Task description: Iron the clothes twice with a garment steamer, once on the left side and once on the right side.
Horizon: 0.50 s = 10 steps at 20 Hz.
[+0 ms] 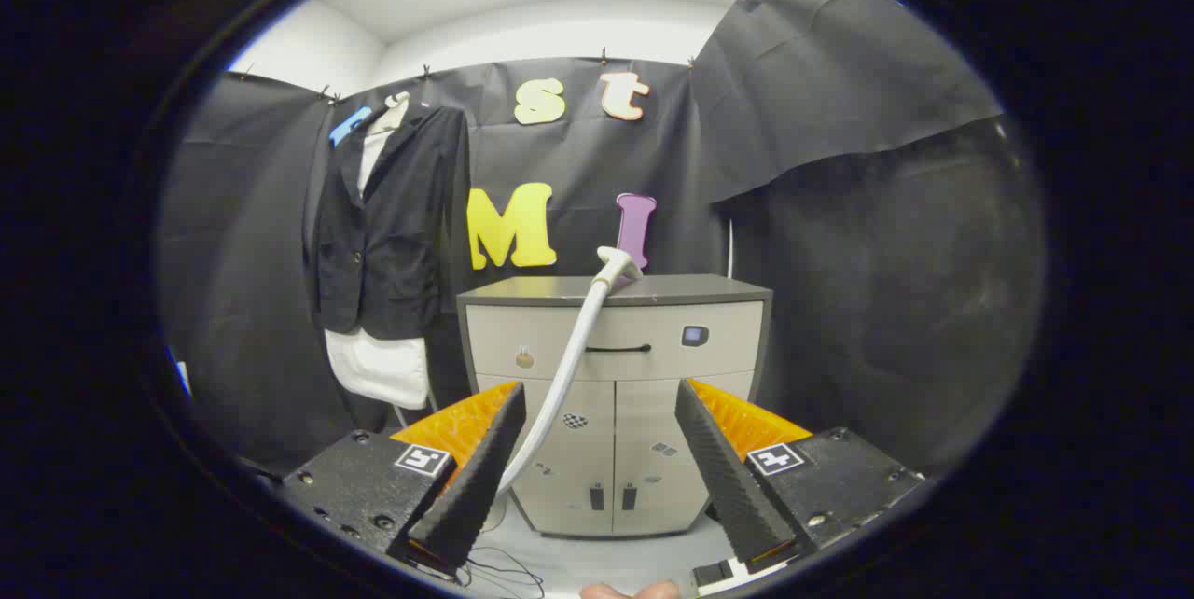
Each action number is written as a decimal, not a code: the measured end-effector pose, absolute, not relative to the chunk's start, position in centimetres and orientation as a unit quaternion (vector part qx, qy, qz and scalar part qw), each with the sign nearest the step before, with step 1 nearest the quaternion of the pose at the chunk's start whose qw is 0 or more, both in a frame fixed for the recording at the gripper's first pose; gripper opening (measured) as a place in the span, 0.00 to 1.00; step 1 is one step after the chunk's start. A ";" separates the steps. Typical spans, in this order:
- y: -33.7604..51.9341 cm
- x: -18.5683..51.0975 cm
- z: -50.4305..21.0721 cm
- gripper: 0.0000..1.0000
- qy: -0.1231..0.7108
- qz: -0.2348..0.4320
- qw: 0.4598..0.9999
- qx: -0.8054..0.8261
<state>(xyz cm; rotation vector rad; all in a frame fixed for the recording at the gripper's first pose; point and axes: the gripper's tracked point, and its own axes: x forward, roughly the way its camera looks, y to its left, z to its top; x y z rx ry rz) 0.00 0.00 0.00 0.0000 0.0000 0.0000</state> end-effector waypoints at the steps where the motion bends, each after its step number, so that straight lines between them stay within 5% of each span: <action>1: 0.4 -0.1 0.2 1.00 0.001 0.008 1.000 0.007; 10: -0.1 -0.5 1.0 1.00 -0.015 0.009 1.000 0.007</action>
